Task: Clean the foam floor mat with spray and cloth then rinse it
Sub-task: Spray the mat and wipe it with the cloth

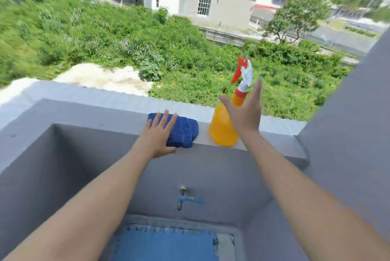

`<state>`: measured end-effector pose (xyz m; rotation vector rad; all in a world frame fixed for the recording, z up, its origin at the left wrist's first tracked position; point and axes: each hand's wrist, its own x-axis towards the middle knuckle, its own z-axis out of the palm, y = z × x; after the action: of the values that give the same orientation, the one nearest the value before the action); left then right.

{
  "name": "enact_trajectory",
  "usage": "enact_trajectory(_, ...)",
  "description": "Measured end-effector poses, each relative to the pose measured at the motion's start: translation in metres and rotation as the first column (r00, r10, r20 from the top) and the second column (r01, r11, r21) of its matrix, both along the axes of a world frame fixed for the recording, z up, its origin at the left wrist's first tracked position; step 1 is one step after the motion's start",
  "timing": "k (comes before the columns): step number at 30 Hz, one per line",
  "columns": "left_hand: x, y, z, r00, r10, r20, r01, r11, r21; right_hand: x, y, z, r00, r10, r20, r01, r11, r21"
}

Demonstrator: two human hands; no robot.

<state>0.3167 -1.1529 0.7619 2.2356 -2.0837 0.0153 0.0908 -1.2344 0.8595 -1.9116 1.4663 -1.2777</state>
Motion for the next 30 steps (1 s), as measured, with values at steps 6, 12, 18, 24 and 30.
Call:
enact_trajectory(6,0.030,-0.039,-0.033,0.990,0.027,0.138,-0.030,0.999,0.023,0.029,-0.057,-0.004,0.994,0.012,0.113,-0.024,0.994,0.105)
enact_trajectory(12,0.045,-0.025,-0.004,0.998,-0.027,-0.053,0.033,0.992,0.120,0.047,-0.055,0.006,0.991,0.031,0.133,-0.048,0.990,0.131)
enact_trajectory(18,0.030,0.049,0.014,0.904,0.123,-0.410,-0.140,0.990,-0.009,0.036,-0.003,0.037,0.983,0.037,0.178,-0.079,0.969,0.234)
enact_trajectory(24,0.035,0.115,-0.005,0.732,0.166,-0.661,-0.261,0.964,-0.047,0.033,0.093,-0.004,0.955,0.120,0.270,-0.133,0.991,0.032)
enact_trajectory(30,0.043,0.188,-0.129,0.653,0.260,-0.712,-0.354,0.935,0.017,0.043,0.186,-0.154,0.935,0.099,0.339,-0.200,0.940,0.277)
